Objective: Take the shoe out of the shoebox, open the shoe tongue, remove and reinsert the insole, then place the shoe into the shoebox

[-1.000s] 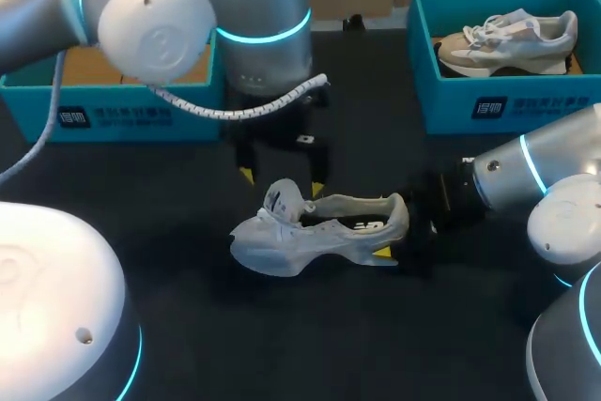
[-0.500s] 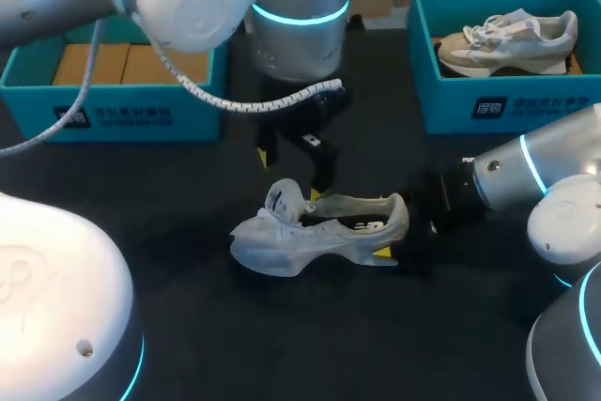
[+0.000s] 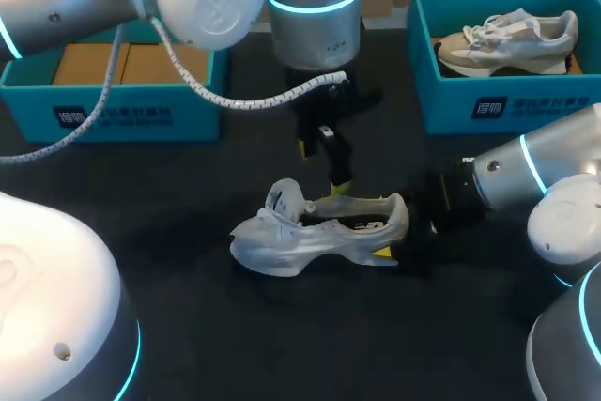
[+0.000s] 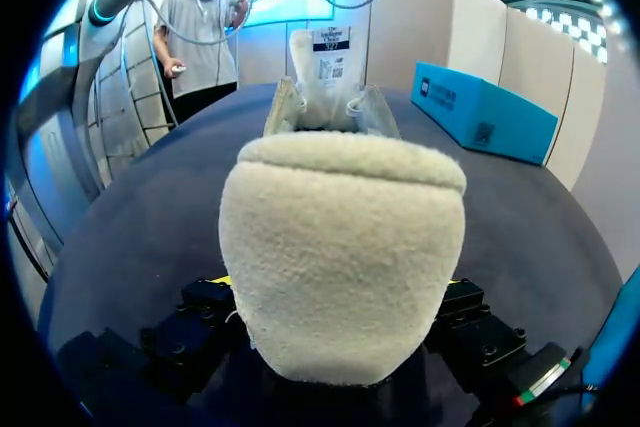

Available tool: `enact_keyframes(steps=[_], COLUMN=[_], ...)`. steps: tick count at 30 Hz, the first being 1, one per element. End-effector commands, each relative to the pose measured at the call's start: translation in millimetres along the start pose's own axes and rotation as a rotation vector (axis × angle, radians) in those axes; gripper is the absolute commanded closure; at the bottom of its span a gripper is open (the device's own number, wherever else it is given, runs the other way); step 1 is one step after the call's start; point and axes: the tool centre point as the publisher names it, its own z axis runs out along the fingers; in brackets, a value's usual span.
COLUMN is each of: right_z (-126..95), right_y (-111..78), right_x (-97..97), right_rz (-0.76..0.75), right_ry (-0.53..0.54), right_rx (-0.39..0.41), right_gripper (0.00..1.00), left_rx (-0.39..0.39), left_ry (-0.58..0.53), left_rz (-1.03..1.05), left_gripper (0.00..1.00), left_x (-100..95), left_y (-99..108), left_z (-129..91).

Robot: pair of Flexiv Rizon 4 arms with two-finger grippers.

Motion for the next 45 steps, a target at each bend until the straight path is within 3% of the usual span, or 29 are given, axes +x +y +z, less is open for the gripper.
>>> enact_keyframes(steps=[1, 4, 5, 6, 12, 14, 32, 45], right_z=[1, 1, 1, 1, 1, 1, 1, 1], right_y=[0.4, 0.4, 0.4, 0.4, 0.4, 0.4, 0.4, 0.4], right_x=[-0.4, -0.4, -0.4, -0.4, -0.4, -0.4, -0.4, -0.4], right_rz=[-0.001, -0.001, -0.001, -0.001, -0.001, -0.001, -0.001, -0.001], right_ry=[-0.002, -0.002, -0.002, -0.002, -0.002, -0.002, -0.002, -0.002], right_rx=[0.002, 0.002, 0.002, 0.002, 0.002, 0.002, 0.002, 0.002], right_gripper=[1.0, 1.0, 1.0, 1.0, 1.0, 1.0, 1.0, 1.0], left_rx=[0.062, 0.092, 0.099, 0.109, 0.141, 0.102, 0.102, 0.085], left_ry=[-0.025, -0.068, -0.072, -0.076, -0.105, -0.067, -0.067, -0.091], left_rz=[0.134, 0.212, 0.242, 0.267, 0.367, 0.327, 0.327, 0.52], left_gripper=[0.51, 0.7, 0.8, 1.0, 1.0, 1.0, 1.0, 1.0], left_x=[-4.1, -2.7, -2.8, -2.3, 6.7, 7.0, 7.0, 4.5], left_y=[0, -4, -5, -6, -13, -16, -16, -25], left_z=[7, 9, 10, 11, 27, 32, 32, 71])
